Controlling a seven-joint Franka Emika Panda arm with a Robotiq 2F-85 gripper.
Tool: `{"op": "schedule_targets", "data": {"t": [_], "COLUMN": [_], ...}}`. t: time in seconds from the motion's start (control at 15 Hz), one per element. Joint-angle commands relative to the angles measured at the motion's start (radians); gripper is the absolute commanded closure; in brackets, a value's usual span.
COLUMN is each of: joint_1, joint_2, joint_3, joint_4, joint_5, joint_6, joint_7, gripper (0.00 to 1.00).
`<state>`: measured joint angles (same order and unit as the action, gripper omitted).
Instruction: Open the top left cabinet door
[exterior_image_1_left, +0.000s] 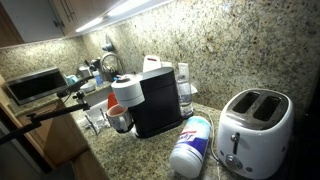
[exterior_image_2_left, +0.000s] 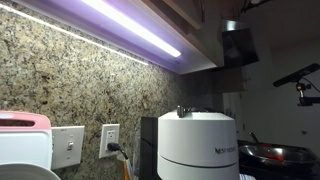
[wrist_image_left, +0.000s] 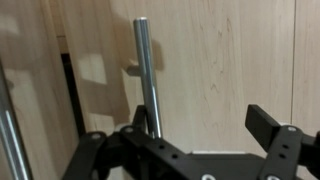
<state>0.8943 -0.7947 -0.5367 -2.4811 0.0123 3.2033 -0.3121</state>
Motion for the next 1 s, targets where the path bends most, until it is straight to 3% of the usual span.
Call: {"op": "schedule_targets", "data": {"t": [0.0, 0.33, 0.93], "joint_1": [-0.054, -0.169, -0.146], "joint_2": [-0.049, -0.102, -0.18], "joint_3": [0.11, 0.241, 0.302], "joint_4": [-0.13, -0.228, -0.313], "joint_5": [0.004, -0.008, -0.001], "joint_6": [-0.082, -0.096, -0.042], "joint_7": [0.069, 0.069, 0.077], "gripper": [0.0, 0.0, 0.0]}}
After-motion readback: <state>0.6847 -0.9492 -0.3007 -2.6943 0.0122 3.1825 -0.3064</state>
